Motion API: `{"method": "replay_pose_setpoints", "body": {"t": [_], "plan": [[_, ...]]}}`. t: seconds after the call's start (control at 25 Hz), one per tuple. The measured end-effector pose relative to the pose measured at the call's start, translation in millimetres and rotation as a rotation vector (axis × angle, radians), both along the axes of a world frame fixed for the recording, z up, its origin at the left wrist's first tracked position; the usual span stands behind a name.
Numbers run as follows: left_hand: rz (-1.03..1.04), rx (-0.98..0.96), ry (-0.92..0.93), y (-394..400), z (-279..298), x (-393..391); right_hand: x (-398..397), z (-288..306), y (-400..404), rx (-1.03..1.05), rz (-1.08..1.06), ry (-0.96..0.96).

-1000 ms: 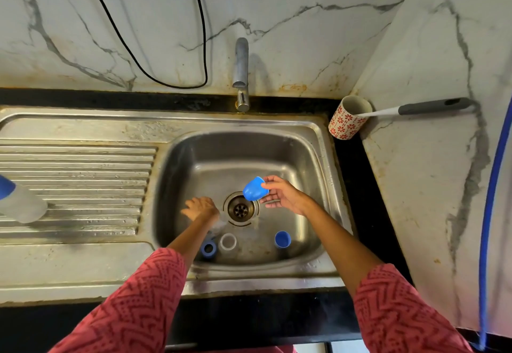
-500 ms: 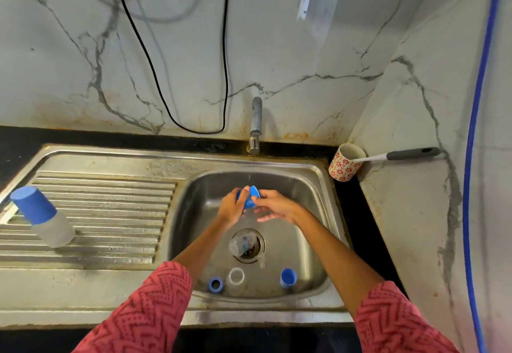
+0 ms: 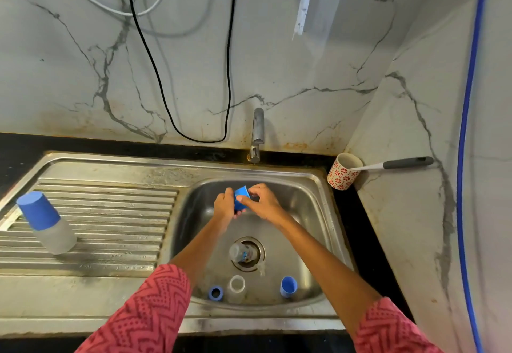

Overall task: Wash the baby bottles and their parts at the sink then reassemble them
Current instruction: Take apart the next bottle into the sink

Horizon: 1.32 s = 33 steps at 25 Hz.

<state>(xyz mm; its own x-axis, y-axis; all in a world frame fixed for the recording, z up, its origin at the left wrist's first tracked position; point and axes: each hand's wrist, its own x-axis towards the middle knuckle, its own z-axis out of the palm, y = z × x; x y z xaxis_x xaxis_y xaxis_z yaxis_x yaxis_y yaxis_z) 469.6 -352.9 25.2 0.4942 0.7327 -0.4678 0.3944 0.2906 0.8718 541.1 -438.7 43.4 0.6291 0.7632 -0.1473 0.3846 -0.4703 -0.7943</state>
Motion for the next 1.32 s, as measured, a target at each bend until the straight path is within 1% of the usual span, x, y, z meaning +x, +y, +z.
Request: {"method": "replay_pose_setpoints", "body": {"t": [0.08,0.12,0.16,0.24,0.32,0.36,0.44,0.52,0.56,0.6,0.68,0.72,0.76,0.8,0.84,0.88,0.92,0.96,1.0,1.04,1.08,1.12,1.16,1.2,1.24,1.28,1.32], "plan": [[-0.069,0.160,0.005,4,0,-3,-5,6,0,0.032,-0.124,0.137],[-0.133,0.259,0.022,4,0,-4,-8,10,1,-0.001,-0.177,0.167],[-0.184,0.361,0.027,0,0,-5,-9,13,2,-0.077,-0.199,0.130],[-0.194,0.564,-0.012,-13,7,-8,-10,17,5,-0.253,-0.134,-0.062],[-0.165,0.724,-0.055,-23,11,-10,-11,20,6,-0.314,-0.069,-0.195],[-0.171,0.756,-0.041,-25,13,-10,-11,20,5,-0.312,-0.076,-0.228],[-0.219,0.722,0.075,-23,18,-10,-10,15,0,-0.295,-0.118,-0.304],[-0.291,0.592,0.180,-23,27,-7,-9,12,-3,-0.271,-0.148,-0.362],[-0.304,0.481,0.206,-24,32,-4,-8,14,-3,-0.261,-0.144,-0.403],[-0.283,0.310,0.177,-24,35,-1,-6,17,-3,-0.252,-0.128,-0.459],[-0.250,-0.172,0.081,-15,38,2,-4,29,-4,-0.248,-0.022,-0.617],[-0.302,-0.412,0.069,-8,40,-1,-3,35,-5,-0.235,0.074,-0.707],[-0.375,-0.603,0.051,-2,40,-5,-3,41,-7,-0.194,0.182,-0.776],[-0.437,-0.750,0.033,6,40,-9,-3,48,-8,-0.133,0.276,-0.816],[-0.458,-0.849,0.007,12,43,-12,-2,51,-8,-0.084,0.337,-0.818],[-0.450,-0.863,0.016,14,45,-13,0,51,-7,-0.082,0.362,-0.816],[-0.454,-0.755,0.038,13,48,-11,1,49,-6,-0.111,0.347,-0.823],[-0.494,-0.488,0.106,12,49,-9,3,43,-4,-0.164,0.279,-0.823],[-0.505,-0.152,0.193,5,46,-7,5,34,-2,-0.230,0.162,-0.781],[-0.489,0.277,0.282,-1,40,-5,3,28,1,-0.278,0.034,-0.700],[-0.472,0.580,0.228,-11,34,-7,-2,24,3,-0.282,-0.085,-0.584],[-0.410,0.669,0.185,-19,35,-8,-4,18,5,-0.248,-0.177,-0.469],[-0.418,0.686,0.217,-22,37,-11,-7,15,8,-0.208,-0.221,-0.401],[-0.380,0.709,0.245,-22,39,-9,-10,14,8,-0.183,-0.229,-0.375],[-0.328,0.630,0.274,-18,35,-7,-11,17,6,-0.166,-0.222,-0.384],[-0.313,0.512,0.242,-13,32,-4,-10,22,3,-0.160,-0.197,-0.413],[-0.288,0.320,0.115,-12,35,-1,-8,28,0,-0.173,-0.149,-0.474]]}}
